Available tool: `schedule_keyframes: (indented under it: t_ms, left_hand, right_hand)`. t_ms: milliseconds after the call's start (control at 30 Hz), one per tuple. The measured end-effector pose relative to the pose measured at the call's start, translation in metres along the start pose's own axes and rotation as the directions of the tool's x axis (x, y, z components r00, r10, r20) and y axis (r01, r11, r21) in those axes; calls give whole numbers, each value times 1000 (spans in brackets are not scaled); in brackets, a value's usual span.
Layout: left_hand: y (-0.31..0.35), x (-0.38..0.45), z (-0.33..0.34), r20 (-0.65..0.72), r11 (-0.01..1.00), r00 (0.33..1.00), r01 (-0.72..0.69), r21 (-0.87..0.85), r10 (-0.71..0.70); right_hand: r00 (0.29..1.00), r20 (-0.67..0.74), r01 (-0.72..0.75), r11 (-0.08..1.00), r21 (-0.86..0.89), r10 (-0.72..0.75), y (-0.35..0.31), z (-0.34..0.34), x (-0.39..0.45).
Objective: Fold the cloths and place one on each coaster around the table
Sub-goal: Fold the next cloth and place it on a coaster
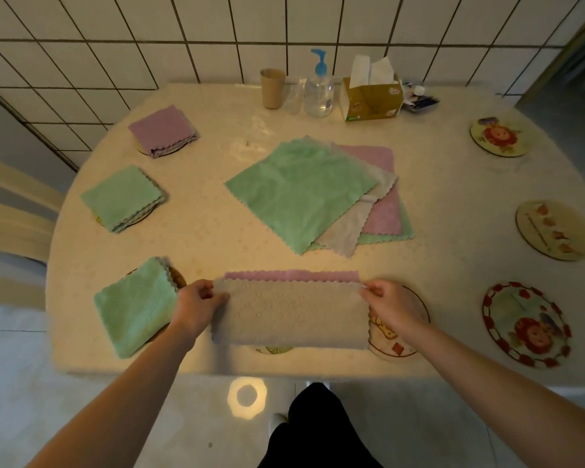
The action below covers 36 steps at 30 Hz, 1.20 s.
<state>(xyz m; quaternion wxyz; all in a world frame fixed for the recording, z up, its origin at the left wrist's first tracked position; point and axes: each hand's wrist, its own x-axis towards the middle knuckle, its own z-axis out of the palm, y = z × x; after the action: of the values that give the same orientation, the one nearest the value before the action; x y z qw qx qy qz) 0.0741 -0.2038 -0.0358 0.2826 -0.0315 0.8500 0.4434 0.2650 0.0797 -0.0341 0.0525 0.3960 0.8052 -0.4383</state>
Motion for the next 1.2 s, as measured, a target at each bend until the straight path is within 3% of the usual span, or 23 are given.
schedule_keyframes:
  t_ms: [533, 767, 967, 1200]
  left_hand:
    - [-2, 29, 12, -108, 993, 991, 88, 82, -79]
    - [2, 34, 17, -192, 973, 980, 95, 208, -55]
    - [10, 30, 26, -207, 927, 978, 99, 361, -24]
    - [16, 34, 36, -118, 895, 976, 214, 391, -182]
  right_hand:
    - [995, 101, -14, 998, 61, 8, 3, 3, 48]
    - [998, 68, 10, 993, -122, -2, 5, 8, 58]
    - [988, 68, 156, 919, -362, -141, -3, 9, 62]
    - [972, 153, 233, 846, -480, -180, -7, 13, 63]
